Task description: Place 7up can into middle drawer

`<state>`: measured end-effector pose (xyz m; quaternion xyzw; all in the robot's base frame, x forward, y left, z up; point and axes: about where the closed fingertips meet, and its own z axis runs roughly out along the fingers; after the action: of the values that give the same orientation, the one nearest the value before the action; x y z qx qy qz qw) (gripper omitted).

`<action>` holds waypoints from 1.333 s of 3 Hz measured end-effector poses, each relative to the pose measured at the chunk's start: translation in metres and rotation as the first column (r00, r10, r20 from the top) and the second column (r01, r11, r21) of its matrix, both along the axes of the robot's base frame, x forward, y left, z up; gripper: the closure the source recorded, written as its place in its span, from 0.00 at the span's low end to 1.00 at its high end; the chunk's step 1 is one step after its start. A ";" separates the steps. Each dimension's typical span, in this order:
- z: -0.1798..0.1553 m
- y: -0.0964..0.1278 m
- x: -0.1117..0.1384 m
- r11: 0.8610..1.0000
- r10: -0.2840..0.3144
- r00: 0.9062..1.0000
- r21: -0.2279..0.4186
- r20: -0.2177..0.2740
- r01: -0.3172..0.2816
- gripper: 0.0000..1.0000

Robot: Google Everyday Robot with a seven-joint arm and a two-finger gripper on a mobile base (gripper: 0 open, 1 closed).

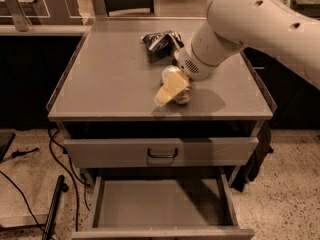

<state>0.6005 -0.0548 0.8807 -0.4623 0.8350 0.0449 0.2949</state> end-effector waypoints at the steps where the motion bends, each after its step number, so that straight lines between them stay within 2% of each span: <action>1: -0.009 0.004 0.008 1.000 -0.018 1.000 -0.007 -0.008 0.018 0.00; 2: -0.020 0.002 0.015 0.999 -0.052 0.998 -0.016 -0.029 0.051 0.00; 4: -0.049 -0.015 0.019 0.991 -0.128 0.987 -0.053 -0.092 0.124 0.00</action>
Offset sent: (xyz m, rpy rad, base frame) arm 0.0234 -0.0023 -0.0336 -0.0215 0.0581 -0.0963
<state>0.6191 -0.0694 0.8314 -0.4128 0.8765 0.0283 0.2460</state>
